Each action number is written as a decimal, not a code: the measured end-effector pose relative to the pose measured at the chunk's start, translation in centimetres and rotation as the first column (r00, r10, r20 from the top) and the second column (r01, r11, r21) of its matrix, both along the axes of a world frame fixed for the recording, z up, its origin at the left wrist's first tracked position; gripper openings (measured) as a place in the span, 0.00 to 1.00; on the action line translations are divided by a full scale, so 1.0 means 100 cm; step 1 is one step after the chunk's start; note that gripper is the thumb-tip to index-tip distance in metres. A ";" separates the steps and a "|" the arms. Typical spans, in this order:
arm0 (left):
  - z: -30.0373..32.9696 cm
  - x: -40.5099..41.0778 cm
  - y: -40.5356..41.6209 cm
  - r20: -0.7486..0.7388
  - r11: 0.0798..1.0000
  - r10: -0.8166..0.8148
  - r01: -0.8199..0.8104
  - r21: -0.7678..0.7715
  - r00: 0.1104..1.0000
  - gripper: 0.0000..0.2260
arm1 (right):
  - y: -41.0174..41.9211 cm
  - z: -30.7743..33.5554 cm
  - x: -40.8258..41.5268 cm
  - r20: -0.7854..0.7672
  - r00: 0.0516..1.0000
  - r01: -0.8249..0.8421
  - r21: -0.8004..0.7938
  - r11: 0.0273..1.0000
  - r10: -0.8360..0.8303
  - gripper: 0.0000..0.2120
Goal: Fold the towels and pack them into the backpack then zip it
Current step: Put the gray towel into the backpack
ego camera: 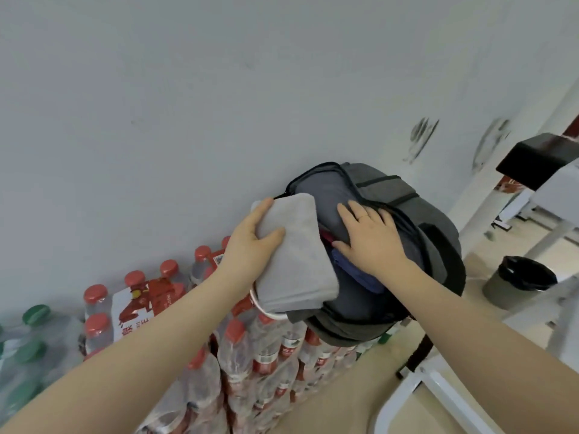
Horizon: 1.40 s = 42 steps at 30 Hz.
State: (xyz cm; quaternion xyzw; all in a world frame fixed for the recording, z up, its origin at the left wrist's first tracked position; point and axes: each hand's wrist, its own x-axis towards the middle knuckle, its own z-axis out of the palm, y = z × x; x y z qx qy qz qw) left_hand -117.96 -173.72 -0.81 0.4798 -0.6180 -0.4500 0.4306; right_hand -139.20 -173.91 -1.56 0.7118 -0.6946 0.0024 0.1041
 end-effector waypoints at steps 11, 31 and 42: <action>-0.012 -0.063 -0.006 0.329 0.972 0.101 -0.164 0.170 0.939 0.35 | -0.025 0.044 -0.019 0.126 0.986 -0.093 -0.114 0.989 0.107 0.17; -0.047 -0.090 -0.034 0.895 0.964 -0.022 0.248 -0.100 0.446 0.29 | -0.006 0.018 -0.010 0.167 0.972 -0.135 -0.181 0.974 0.166 0.21; -0.039 -0.043 0.002 0.761 0.925 0.225 0.112 -0.362 0.608 0.37 | 0.006 -0.017 0.003 0.131 0.980 -0.138 -0.102 0.985 0.151 0.29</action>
